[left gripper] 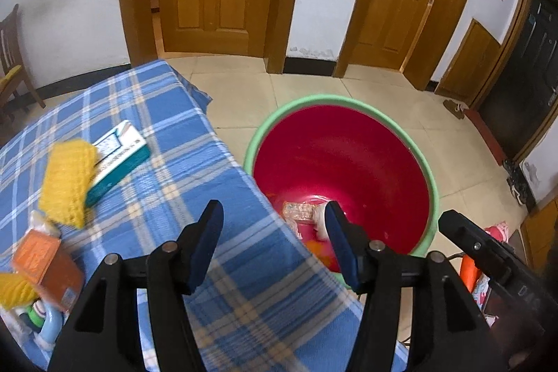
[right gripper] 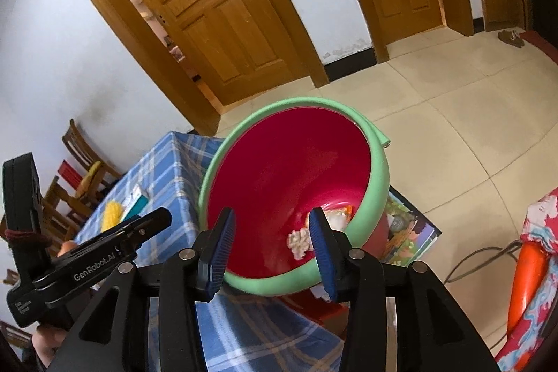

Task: Collect trash
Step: 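Open the left tool to drop the tissue while the right tool drops the net bag, then move both tools back over the table toward the remaining items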

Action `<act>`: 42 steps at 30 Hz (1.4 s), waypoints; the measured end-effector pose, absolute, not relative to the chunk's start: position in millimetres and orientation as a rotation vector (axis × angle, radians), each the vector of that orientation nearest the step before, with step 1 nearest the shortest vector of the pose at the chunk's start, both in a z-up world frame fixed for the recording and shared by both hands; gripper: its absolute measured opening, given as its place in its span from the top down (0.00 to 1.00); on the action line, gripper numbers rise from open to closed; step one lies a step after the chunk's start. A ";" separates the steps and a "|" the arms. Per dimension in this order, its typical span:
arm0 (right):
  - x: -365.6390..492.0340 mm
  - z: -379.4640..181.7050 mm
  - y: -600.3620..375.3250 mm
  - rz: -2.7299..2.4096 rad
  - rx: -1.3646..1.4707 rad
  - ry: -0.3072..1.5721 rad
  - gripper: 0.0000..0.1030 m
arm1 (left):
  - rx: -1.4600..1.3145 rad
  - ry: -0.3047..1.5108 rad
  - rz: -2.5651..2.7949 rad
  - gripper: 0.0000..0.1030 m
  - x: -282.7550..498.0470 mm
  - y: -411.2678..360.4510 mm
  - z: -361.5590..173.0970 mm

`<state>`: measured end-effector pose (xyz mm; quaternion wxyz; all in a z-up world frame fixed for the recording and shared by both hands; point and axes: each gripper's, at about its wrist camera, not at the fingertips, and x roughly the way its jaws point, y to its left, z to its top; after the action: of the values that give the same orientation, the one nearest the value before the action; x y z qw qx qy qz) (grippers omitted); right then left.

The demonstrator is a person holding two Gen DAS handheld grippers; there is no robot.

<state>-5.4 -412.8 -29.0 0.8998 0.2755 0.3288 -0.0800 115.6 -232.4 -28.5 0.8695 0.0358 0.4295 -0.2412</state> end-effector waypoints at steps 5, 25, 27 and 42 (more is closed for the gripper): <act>-14.0 -19.2 -401.8 -0.150 0.564 0.660 0.54 | 0.053 0.878 -0.492 0.41 102.5 -216.5 -16.2; -31.0 3.7 -329.4 -0.009 0.494 0.663 0.48 | -0.014 0.803 -0.336 0.41 63.0 -120.2 13.9; -32.8 4.7 -323.2 -0.001 0.483 0.665 0.46 | -0.029 0.800 -0.320 0.41 61.0 -108.5 14.6; -30.1 -2.2 -279.1 0.043 0.425 0.716 0.41 | -0.144 0.812 -0.190 0.41 47.6 -13.8 -1.4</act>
<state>-30.1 -279.1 -2.2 0.9144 0.2064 0.3475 0.0207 47.6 -13.8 -1.4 0.9119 -0.0701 0.3938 -0.0921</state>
